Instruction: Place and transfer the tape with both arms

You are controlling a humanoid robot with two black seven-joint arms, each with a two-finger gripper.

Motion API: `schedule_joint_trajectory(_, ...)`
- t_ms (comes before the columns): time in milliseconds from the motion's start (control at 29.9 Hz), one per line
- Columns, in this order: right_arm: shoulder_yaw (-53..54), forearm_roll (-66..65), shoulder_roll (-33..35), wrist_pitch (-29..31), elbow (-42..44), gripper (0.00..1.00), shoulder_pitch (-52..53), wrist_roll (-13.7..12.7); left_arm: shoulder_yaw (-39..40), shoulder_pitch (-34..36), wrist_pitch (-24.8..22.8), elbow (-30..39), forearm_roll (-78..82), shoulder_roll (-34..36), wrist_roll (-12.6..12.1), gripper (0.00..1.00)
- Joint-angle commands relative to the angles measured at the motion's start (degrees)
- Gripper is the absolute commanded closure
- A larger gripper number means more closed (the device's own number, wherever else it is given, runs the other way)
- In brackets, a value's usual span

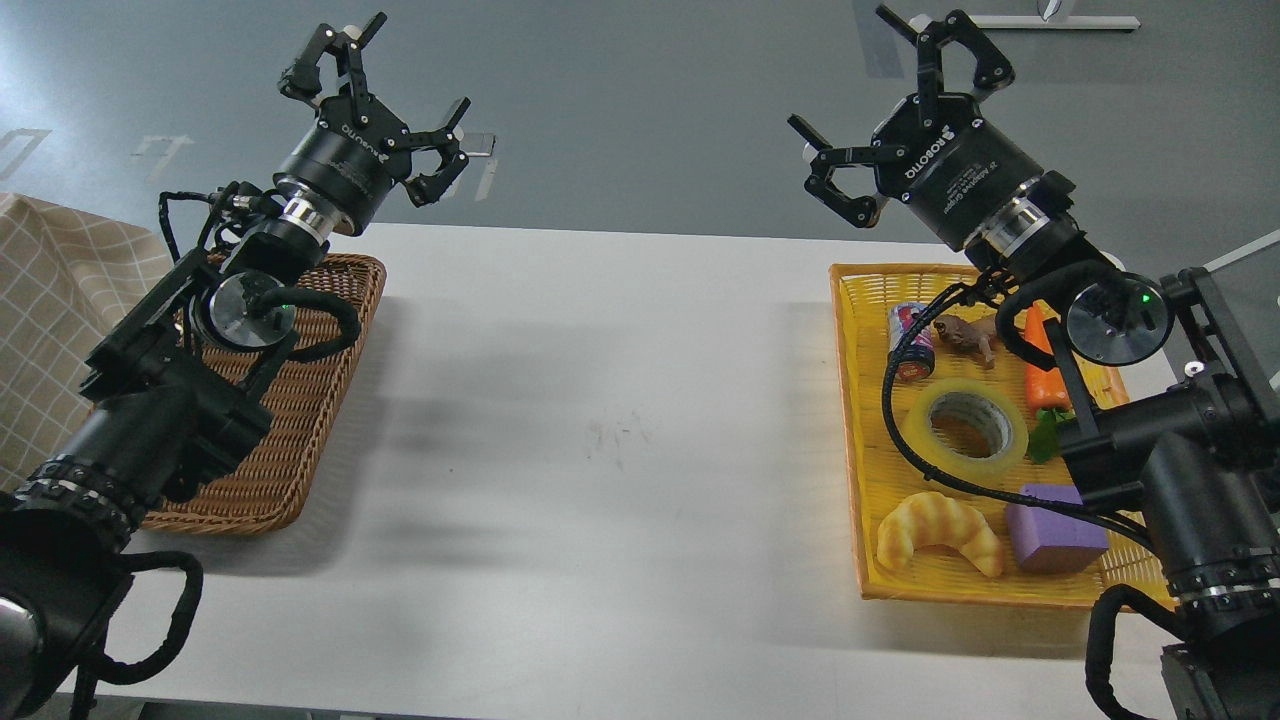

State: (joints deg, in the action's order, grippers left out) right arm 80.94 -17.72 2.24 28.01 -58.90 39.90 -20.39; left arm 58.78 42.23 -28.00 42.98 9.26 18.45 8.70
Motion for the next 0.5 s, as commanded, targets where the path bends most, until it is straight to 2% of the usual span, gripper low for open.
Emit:
schedule_joint_trajectory(0, -0.08, -0.03, 0.05, -0.01, 0.1, 0.0, 0.01, 0.0, -0.33, -0.04, 0.0, -0.01, 0.14, 0.01, 0.09, 0.02)
schedule_joint_trajectory(468, -0.08, -0.21, 0.05, -0.01, 0.37, 0.0, -0.52, 0.17, -0.16, -0.04, 0.0, 0.08, 0.23, 0.01, -0.08, 0.02)
